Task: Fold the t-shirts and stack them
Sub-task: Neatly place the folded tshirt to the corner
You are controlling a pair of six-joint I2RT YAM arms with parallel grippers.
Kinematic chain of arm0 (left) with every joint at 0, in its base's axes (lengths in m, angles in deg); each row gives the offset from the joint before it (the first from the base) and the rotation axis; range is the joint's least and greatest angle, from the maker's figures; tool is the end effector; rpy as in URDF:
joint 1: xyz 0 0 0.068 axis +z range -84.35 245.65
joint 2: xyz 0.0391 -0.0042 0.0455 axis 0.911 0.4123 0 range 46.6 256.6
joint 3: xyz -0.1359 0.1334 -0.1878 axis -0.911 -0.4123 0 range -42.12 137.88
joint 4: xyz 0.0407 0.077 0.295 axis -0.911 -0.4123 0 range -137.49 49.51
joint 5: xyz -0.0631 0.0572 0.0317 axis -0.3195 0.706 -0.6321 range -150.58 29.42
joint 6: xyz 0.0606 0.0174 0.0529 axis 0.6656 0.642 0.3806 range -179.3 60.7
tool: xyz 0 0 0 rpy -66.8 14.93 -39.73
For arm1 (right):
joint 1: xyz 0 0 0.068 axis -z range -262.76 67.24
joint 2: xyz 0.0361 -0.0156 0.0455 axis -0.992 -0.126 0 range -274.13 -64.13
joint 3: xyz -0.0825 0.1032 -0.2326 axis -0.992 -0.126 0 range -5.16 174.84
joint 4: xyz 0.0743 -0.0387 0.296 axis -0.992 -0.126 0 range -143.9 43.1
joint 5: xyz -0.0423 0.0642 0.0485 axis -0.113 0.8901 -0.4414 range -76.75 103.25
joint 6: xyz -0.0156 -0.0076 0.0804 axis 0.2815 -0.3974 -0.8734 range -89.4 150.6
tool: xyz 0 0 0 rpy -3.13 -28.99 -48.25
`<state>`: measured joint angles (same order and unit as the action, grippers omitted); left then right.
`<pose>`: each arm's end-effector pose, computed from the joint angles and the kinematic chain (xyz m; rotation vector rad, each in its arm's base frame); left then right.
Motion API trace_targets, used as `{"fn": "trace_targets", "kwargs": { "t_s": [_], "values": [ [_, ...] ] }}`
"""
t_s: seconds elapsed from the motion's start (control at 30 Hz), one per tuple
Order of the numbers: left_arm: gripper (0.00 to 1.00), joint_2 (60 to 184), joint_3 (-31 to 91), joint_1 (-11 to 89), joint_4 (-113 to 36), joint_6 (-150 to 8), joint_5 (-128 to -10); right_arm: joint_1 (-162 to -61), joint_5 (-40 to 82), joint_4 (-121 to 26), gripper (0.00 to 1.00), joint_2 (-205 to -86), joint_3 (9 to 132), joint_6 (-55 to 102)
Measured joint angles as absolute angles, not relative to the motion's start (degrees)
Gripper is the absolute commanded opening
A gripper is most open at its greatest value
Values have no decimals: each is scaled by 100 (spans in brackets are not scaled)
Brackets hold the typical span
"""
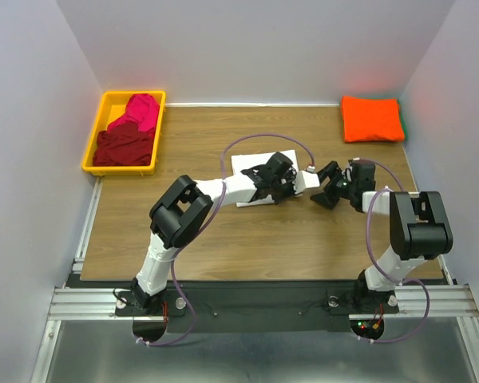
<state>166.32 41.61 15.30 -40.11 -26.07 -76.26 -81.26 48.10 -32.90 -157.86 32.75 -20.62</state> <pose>0.3278 -0.4259 0.1306 1.5813 1.5359 -0.4676 0.3514 0.0317 0.0737 0.7594 2.2863 1.1279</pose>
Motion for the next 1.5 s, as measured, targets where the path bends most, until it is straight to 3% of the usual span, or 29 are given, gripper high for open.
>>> {"fn": "trace_targets", "kwargs": {
  "t_s": [0.17, 0.47, 0.7, 1.1, 1.3, 1.33, 1.4, 1.5],
  "values": [
    [0, 16632, 4281, 1589, -4083, -2784, -7865, -8457, 4843, -2551, 86, -16108, 3259, -2521],
    [0, 16604, 4349, 1679, -4096, -3018, -8188, -8929, 4535, -1926, 62, -16464, 3259, -3078],
    [0, 16589, 4355, 1764, -4115, -3125, -8433, -8981, 4010, -1620, 54, -16801, 3439, -3286],
    [0, 16589, 4469, 1823, -4279, -3151, -8783, -9143, 3245, -639, 53, -17616, 4009, -3419],
    [0, 16589, 4469, 1854, -4310, -3151, -8894, -9228, 3002, -274, 47, -17946, 4245, -3432],
    [0, 16589, 4469, 1856, -4314, -3151, -8903, -9239, 2948, -241, 45, -17979, 4269, -3419],
    [0, 16589, 4469, 1854, -4319, -3149, -8909, -9261, 2884, -208, 26, -18038, 4300, -3419],
    [20, 16589, 4471, 1865, -4334, -3153, -8909, -9261, 2832, -213, 2, -18158, 4354, -3255]
  ]
}}
